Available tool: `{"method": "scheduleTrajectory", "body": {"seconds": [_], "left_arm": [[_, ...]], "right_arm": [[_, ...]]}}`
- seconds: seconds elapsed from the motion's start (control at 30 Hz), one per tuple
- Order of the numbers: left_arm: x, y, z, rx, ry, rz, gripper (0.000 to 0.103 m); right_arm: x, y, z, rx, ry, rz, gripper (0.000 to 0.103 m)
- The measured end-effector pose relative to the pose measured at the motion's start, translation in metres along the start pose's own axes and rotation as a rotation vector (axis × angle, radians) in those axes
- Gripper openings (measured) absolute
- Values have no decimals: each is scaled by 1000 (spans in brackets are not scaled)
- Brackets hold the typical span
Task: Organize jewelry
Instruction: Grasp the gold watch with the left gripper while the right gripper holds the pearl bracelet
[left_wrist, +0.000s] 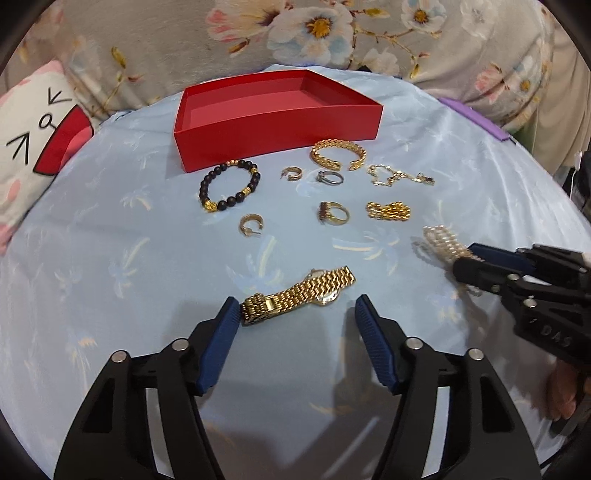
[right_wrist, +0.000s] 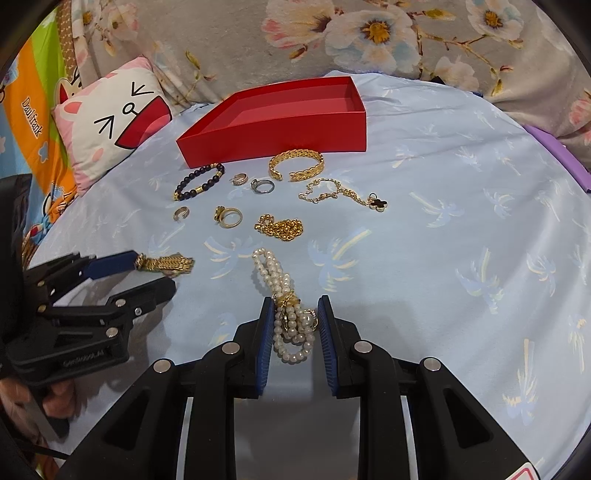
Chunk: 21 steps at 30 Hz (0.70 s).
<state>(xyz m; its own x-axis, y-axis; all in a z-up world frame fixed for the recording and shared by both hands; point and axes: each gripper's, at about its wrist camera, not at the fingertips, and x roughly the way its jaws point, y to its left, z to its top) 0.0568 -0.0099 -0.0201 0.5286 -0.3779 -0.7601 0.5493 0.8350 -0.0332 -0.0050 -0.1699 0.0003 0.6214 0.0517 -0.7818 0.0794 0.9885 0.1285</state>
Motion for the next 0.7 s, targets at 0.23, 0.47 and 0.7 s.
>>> {"method": "scheduleTrajectory", "body": {"seconds": [0.23,0.47,0.7], "left_arm": [[-8,-7,-6,-107,-22,-45,41],[-2,-16,0,-65,-13,11,41],[-7,-23,-6,-35,-11,-37,13]], "right_arm": [[0,0,-1,2,-3,1,23],[0,0,-1,1,-3,1,23],[0,0,-1,0,-4,2,23]]}}
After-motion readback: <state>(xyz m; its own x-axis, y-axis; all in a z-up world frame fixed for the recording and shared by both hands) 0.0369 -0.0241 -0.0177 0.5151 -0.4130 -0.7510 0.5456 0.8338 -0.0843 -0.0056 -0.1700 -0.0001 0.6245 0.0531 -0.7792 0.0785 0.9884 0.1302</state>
